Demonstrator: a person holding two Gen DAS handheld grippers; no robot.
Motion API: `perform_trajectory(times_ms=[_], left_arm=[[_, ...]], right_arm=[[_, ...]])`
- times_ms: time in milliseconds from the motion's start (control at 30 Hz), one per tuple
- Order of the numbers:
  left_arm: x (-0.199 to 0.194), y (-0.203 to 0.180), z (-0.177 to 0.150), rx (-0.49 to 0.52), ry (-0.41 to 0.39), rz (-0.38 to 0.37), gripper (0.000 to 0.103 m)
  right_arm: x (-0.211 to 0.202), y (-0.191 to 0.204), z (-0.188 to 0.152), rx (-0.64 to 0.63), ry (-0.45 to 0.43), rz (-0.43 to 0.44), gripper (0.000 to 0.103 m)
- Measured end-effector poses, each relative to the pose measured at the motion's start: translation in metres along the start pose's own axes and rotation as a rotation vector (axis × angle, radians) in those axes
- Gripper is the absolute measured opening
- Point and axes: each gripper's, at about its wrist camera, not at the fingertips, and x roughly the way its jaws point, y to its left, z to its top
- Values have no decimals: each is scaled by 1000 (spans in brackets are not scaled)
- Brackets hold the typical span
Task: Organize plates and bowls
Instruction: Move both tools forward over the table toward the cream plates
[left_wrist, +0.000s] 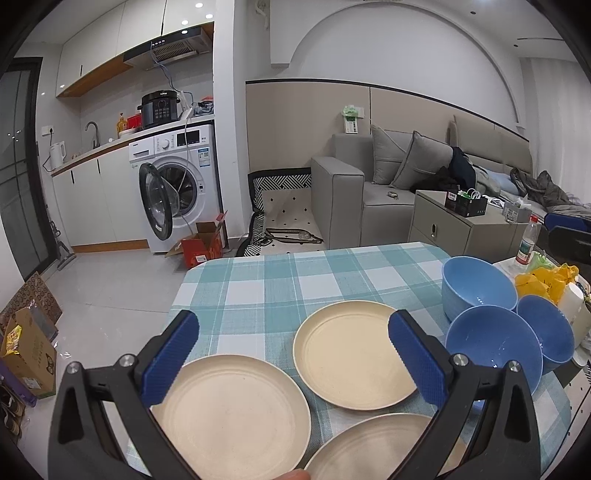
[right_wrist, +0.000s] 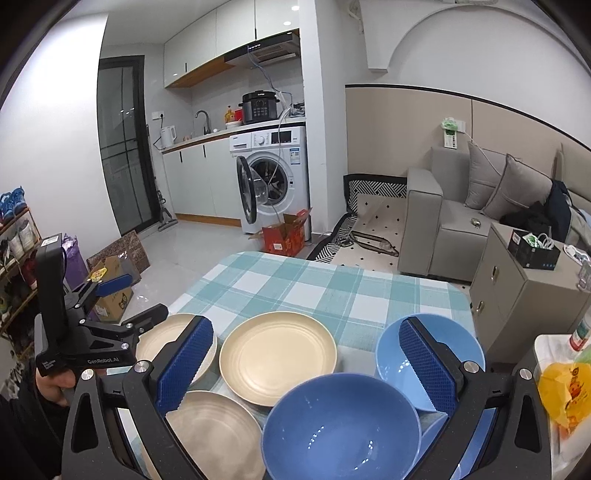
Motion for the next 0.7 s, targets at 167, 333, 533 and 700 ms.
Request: perform_trajectory(times_ms=[167, 333, 533, 700], left_arm=[[11, 4, 4, -12, 16, 1, 103], [21, 7, 8, -20, 27, 2, 103], [34, 11, 13, -21, 42, 8, 103], [44, 12, 15, -16, 58, 18, 103]], right_arm=[[20, -1, 9, -4, 14, 10, 103], [36, -5, 14, 7, 35, 31, 103], [56, -12, 20, 17, 69, 53, 103], [75, -15, 24, 16, 111, 59, 103]])
